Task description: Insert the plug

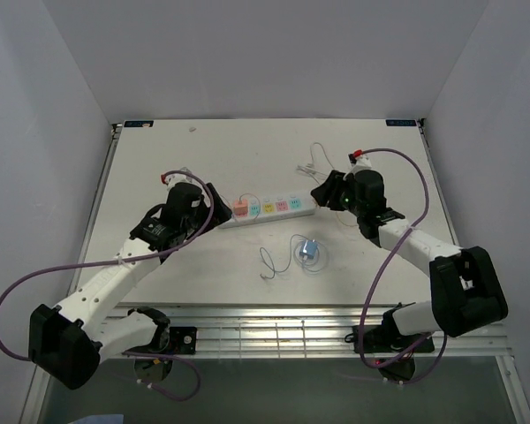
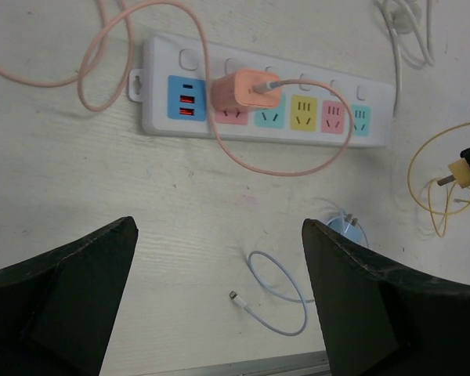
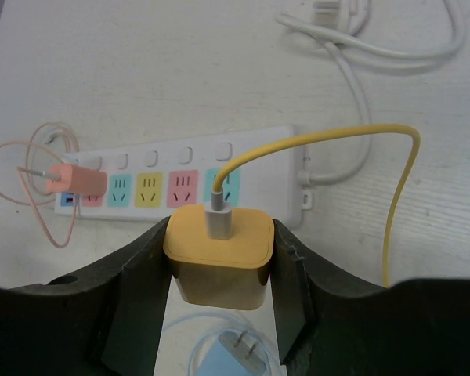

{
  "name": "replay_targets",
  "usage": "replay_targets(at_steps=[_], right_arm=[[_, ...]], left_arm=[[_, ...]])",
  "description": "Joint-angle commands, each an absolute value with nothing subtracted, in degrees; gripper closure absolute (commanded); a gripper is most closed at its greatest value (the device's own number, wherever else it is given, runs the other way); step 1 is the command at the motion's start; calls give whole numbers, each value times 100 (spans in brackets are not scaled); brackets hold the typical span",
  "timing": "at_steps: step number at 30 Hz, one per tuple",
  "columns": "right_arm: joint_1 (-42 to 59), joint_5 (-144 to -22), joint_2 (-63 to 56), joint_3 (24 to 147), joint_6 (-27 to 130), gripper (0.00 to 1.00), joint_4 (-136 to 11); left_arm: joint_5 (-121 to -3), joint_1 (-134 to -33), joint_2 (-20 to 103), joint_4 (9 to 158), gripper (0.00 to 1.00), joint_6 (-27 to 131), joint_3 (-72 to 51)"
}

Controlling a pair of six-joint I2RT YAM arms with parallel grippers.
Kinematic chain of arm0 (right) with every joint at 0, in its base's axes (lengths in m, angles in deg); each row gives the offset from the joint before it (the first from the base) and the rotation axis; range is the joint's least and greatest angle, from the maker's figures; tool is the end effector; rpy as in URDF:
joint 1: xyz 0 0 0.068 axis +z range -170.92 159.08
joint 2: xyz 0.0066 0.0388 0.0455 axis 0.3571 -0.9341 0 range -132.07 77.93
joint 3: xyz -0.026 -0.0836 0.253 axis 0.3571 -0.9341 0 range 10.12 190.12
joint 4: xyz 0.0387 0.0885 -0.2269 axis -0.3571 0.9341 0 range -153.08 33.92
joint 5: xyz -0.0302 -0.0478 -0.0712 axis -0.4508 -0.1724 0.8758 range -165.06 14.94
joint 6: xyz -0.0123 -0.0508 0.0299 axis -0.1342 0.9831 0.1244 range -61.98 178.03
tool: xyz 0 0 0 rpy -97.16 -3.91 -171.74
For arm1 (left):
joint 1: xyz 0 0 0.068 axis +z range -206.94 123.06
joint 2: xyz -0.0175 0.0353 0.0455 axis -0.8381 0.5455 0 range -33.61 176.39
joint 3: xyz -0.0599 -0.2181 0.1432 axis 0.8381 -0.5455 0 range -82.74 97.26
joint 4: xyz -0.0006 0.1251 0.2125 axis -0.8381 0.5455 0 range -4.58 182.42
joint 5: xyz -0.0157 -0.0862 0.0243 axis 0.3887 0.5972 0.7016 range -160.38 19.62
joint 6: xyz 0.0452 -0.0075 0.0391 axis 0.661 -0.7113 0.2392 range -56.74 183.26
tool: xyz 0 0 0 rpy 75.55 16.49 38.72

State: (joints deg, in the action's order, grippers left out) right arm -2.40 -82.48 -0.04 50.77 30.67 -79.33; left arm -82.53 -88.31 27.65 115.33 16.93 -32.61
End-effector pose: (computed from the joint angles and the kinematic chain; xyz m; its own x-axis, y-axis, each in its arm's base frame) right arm 0.2778 0.0992 0.2329 -0.5002 0.3129 -0.8074 -0.2244 0.8537 0.4699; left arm 0.1933 -0.1068 0.2778 -0.6571 -0.4277 -0.6207 -0.1477 0.8806 -0.4503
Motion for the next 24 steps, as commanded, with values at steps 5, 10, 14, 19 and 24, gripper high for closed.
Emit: replay_targets(at_steps=[5,10,14,19,24], right_arm=[[833,-6515,-634,5213,3262,92,-9990],[1449,-5506,-1179,5187,3649,92,-11112],[2020,-5116,-1767,5249,3912,92,-11827],[2311,-4852,-2199,5477,4221,92,-12118],[2478,-4853,-2647,5723,4343,92,-12354]], left_arm=[[-6778,-7778,3072,10618,5,1387,-3976],[-6204,-7478,3608,9967,9,1316,-4152],[-6168,-7460,3846,9800,11,1325,-4125],[-6133,-7434,3987,9729,13,1334,-4152],[-6125,-7355,4039,9729,13,1316,-4196]])
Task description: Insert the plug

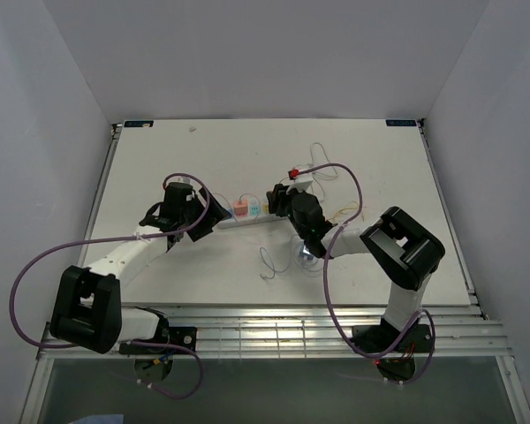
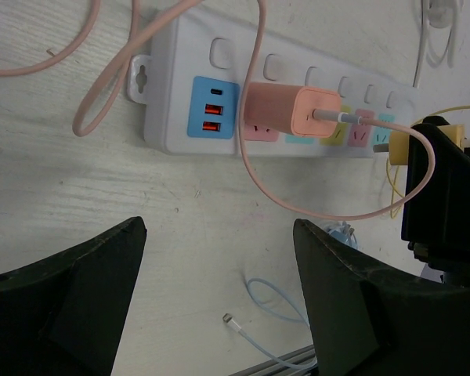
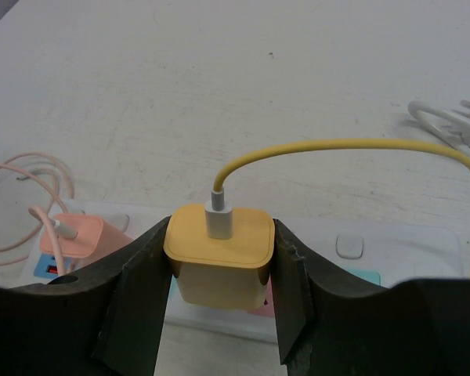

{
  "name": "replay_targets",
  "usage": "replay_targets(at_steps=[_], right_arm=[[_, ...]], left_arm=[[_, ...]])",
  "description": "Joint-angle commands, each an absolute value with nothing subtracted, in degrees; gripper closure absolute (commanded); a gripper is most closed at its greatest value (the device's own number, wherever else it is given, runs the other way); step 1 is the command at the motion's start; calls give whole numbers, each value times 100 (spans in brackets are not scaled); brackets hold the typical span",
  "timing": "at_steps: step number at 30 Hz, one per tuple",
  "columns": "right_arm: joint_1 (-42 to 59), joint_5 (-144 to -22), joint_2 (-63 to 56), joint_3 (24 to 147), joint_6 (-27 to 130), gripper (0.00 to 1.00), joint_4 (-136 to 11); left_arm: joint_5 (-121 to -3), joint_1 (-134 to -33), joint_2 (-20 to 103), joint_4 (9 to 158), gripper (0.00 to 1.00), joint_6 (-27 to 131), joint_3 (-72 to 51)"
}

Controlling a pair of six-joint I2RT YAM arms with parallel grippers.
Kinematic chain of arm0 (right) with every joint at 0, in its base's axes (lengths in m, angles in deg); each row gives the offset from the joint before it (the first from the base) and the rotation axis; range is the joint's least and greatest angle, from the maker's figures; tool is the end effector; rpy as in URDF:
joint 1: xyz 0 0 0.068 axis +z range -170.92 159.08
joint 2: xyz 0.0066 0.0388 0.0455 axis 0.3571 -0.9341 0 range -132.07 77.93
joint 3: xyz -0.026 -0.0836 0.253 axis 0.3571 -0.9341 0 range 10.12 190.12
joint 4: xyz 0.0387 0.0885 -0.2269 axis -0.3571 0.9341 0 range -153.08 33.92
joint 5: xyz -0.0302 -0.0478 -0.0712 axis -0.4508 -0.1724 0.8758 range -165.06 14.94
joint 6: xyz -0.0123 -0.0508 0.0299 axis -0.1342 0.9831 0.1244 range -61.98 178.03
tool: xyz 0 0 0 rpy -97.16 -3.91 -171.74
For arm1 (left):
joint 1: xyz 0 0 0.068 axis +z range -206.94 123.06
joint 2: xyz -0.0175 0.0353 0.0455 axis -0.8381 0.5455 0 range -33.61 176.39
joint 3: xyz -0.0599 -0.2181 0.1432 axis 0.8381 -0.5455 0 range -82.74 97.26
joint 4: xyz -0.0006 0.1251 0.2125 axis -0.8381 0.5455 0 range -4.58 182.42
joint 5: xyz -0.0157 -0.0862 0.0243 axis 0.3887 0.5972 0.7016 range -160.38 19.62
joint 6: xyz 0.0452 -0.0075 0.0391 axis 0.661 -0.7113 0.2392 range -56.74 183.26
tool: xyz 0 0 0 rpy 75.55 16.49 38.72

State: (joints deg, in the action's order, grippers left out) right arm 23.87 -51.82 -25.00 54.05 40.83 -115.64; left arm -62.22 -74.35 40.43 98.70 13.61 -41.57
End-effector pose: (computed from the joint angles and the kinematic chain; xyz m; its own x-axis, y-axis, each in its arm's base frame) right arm 0.2689 0.2423 0.1873 -0.1853 0.1988 -0.9624 -0.3289 0.9103 0.2514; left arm 0.2421 -0.0825 0.2031 -0.7427 -0.5578 -0.3705 -0.2719 0.7569 -0.5943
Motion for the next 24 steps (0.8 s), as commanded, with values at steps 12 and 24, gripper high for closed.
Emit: replay_targets(at_steps=[12,24], right_arm=[[2663,-4668,-3087,6083,4519,92,-12452],[2759,-4553,-3412,6295,4537,92,-12478]], left_arm=[[-6063,-7214,4469,9501,27,1299,-4196],[-6608,-7214,4901,9404,34,1263,-3880]])
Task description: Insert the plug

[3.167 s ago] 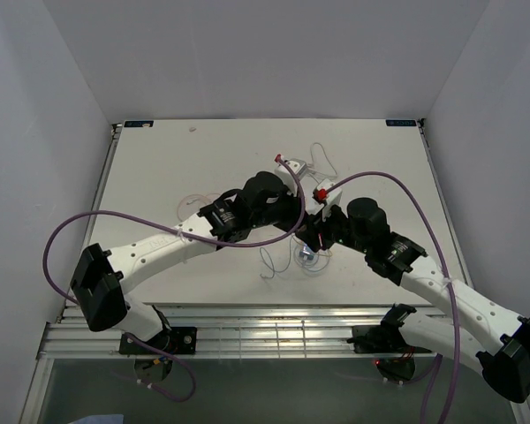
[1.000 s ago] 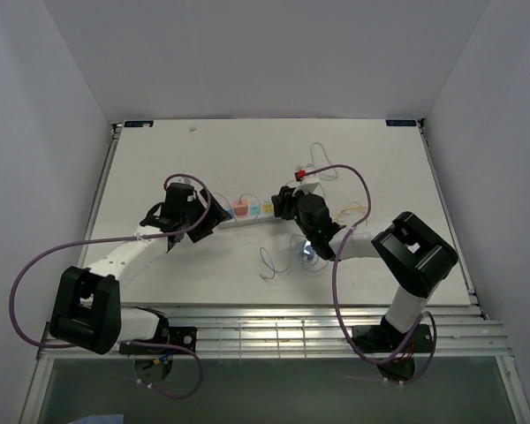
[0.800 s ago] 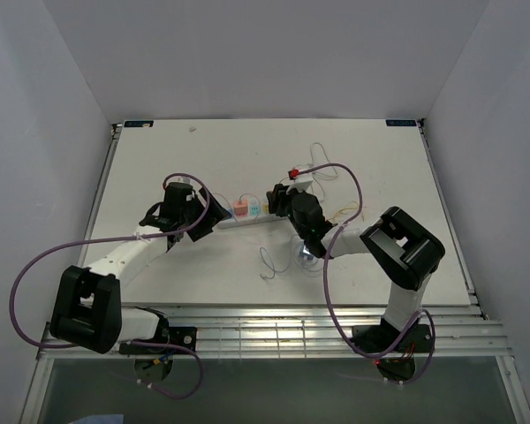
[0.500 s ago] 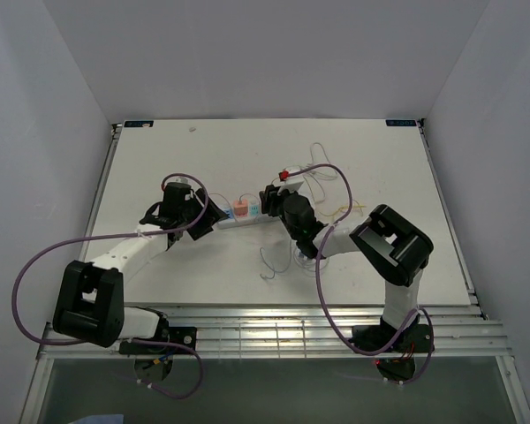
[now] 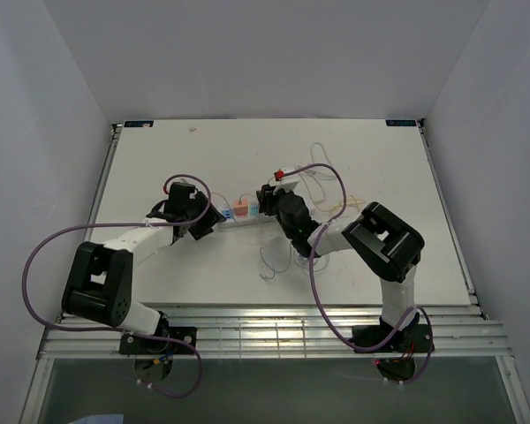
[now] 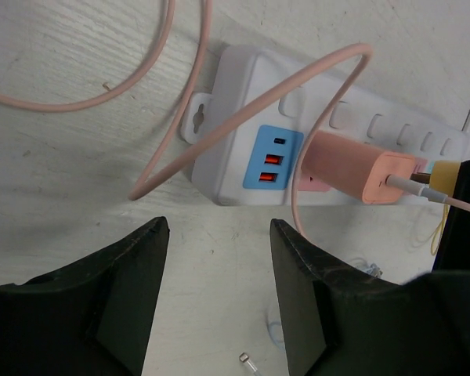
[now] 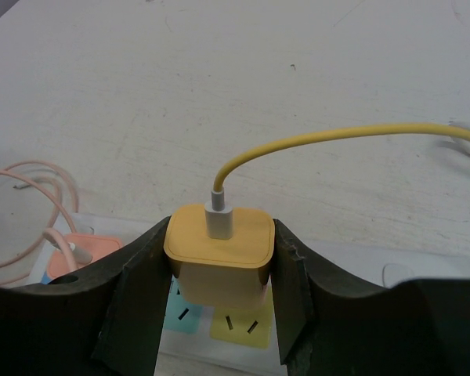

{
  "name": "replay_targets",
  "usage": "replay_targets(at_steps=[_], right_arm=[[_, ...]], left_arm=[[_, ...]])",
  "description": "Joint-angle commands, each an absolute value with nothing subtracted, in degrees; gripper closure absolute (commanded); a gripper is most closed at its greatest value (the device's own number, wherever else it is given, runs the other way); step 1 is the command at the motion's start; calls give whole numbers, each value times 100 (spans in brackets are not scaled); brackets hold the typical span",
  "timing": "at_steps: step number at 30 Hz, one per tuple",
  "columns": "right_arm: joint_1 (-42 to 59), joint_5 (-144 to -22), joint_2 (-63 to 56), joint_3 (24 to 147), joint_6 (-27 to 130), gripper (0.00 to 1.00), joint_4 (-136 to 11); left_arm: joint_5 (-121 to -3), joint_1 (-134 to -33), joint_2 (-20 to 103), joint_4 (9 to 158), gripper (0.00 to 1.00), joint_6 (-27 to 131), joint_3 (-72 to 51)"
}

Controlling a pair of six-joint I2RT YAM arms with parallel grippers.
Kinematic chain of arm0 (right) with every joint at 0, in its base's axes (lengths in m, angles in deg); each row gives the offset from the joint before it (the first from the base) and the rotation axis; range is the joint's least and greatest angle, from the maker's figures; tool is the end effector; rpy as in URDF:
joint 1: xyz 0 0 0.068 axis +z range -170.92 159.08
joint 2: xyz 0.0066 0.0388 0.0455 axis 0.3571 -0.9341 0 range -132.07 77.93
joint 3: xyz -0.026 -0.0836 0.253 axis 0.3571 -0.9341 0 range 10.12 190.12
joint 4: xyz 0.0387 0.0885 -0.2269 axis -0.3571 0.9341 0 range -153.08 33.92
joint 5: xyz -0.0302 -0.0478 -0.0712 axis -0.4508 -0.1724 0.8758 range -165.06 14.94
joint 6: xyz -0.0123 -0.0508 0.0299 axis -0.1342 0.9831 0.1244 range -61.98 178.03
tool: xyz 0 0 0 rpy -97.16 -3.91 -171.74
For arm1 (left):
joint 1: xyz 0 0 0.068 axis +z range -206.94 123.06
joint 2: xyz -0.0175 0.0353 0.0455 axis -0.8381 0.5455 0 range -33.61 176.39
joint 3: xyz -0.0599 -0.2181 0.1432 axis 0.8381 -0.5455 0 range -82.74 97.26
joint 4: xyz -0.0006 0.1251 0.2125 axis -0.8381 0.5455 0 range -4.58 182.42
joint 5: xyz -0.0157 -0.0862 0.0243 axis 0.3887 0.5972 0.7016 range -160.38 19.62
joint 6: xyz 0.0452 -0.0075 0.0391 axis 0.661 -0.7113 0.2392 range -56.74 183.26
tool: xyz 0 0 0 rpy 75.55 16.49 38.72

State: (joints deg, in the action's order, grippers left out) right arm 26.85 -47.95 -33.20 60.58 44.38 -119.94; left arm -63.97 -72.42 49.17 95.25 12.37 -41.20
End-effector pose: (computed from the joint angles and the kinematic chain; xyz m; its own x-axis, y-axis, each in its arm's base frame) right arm 0.2779 0.2761 0.1770 -0.1270 0.1726 -0.9768 -0.3329 0.9202 0.2058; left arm 0.2624 -0.0778 0.1723 -0.7311 -0.5977 -0.3290 -0.3718 0.7533 -0.5424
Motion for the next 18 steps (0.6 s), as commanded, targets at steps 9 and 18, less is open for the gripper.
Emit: replay_targets(at_steps=[9,18], right_arm=[[2803,-4378,-3580,6268,4563,92,-12540],[2803,-4263,-3668,6303,4695,92,-12575]], left_arm=[[-6450,-7214,5252,9412,39,1281,-3730],[-6397,-7214,5279,9377,40,1299,-3756]])
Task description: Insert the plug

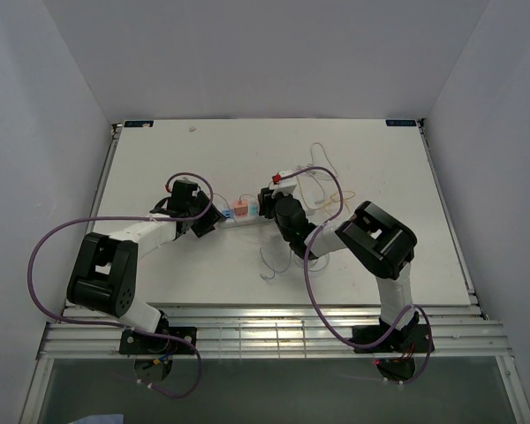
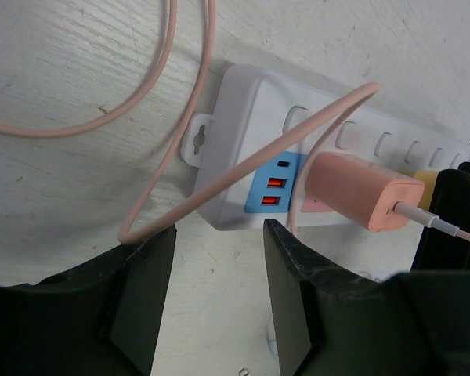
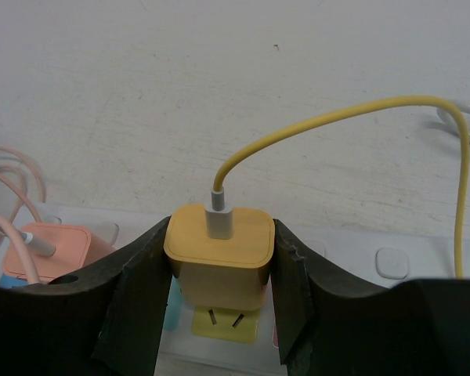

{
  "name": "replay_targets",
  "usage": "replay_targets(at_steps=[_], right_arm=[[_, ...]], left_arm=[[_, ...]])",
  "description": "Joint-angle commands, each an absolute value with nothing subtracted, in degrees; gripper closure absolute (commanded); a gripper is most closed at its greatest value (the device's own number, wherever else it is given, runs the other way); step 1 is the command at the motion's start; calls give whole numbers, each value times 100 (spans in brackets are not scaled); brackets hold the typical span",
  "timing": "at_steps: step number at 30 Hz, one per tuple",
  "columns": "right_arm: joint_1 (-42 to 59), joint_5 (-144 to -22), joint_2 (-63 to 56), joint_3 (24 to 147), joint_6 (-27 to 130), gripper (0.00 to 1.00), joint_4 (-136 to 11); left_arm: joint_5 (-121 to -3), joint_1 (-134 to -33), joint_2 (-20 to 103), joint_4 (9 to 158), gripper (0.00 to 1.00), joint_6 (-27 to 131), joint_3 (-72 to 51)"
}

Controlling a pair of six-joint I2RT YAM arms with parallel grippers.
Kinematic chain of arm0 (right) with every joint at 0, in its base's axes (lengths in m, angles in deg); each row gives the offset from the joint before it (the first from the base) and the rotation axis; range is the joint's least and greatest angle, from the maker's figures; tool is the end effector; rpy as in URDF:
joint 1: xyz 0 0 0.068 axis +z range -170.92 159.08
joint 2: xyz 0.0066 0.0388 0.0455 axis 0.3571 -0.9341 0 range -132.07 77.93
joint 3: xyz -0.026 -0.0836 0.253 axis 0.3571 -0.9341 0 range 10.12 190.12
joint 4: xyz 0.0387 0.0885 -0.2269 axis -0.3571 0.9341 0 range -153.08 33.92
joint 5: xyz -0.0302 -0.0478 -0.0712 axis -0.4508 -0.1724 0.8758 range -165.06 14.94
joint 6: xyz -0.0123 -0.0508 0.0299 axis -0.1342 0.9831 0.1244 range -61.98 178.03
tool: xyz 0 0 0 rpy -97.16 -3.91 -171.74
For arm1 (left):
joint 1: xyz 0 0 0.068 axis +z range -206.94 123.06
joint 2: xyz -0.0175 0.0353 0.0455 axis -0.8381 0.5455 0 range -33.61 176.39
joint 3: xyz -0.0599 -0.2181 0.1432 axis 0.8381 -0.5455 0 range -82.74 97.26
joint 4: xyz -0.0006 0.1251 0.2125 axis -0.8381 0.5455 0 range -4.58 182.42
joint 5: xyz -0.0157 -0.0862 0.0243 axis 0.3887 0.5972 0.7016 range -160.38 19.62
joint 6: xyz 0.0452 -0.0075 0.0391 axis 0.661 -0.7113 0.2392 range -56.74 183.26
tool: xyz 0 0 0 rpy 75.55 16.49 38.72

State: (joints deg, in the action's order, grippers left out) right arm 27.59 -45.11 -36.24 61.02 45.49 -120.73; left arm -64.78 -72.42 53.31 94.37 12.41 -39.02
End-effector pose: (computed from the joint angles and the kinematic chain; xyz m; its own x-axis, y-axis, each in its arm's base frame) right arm 0.2780 0.2809 0.1609 -0.1329 0.1336 -0.9821 -0.2981 0.9396 0.1681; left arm 0.2753 -0.0807 0.1653 -0.7311 -0.5984 -0.3276 -0.3860 0.7588 -0.5246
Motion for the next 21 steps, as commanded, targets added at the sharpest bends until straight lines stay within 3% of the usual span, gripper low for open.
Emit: replay_targets(at_steps=[1,21], right_arm=[[2803,-4246,-3676,6303,4704,92,-12575],[2944,-4387,-3606,6470,4695,92,-11899]], left_arm=[[-6397,-7214,5296,9368,40,1307,-3748],[-6309,-7214,5253,9456,45,1378,-3730]])
